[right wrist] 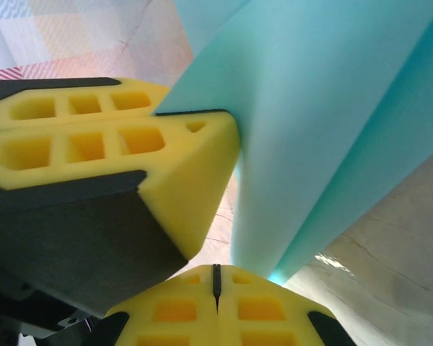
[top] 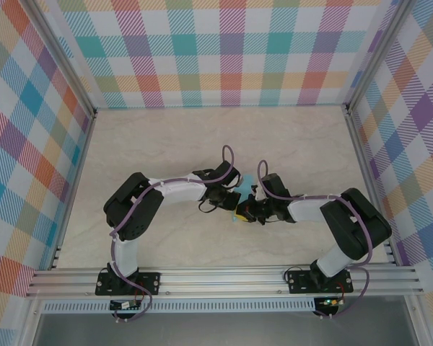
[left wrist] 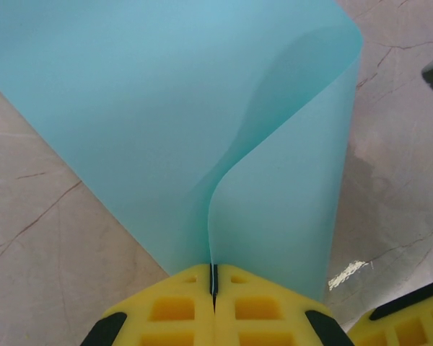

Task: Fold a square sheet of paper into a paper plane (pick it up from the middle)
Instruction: Third fold the triangle at the center of the table.

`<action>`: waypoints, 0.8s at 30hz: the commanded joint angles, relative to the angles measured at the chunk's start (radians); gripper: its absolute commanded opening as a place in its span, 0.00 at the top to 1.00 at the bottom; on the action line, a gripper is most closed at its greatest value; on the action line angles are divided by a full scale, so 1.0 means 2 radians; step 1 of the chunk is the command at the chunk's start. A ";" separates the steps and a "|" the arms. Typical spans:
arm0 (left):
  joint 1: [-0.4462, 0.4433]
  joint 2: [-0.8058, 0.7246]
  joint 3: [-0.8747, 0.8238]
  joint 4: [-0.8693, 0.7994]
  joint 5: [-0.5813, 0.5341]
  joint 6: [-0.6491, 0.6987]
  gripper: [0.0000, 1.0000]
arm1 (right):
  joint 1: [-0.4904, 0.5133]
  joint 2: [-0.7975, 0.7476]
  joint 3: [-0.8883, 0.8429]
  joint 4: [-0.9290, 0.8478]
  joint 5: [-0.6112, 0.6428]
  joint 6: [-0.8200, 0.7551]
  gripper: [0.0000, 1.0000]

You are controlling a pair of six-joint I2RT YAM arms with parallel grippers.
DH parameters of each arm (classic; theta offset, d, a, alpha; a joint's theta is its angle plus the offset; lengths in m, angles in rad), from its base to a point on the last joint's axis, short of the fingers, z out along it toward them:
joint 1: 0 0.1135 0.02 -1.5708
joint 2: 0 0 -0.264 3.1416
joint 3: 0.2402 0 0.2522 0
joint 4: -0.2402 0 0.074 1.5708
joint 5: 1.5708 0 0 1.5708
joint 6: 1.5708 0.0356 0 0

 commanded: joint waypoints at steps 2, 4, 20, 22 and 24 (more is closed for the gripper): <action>0.006 0.020 -0.002 -0.014 0.000 0.012 0.97 | 0.004 0.015 -0.008 0.026 0.001 0.000 0.97; 0.006 0.021 -0.001 -0.015 0.000 0.012 0.97 | 0.004 0.023 -0.010 0.035 0.000 0.002 0.97; 0.006 0.025 0.002 -0.022 -0.003 0.014 0.97 | 0.004 0.018 -0.018 0.036 -0.002 0.000 0.97; 0.006 0.024 0.003 -0.023 -0.003 0.014 0.97 | 0.004 0.003 -0.020 0.034 -0.004 -0.001 0.97; 0.007 0.025 0.003 -0.022 -0.003 0.014 0.97 | 0.004 -0.007 -0.023 0.033 -0.006 -0.002 0.97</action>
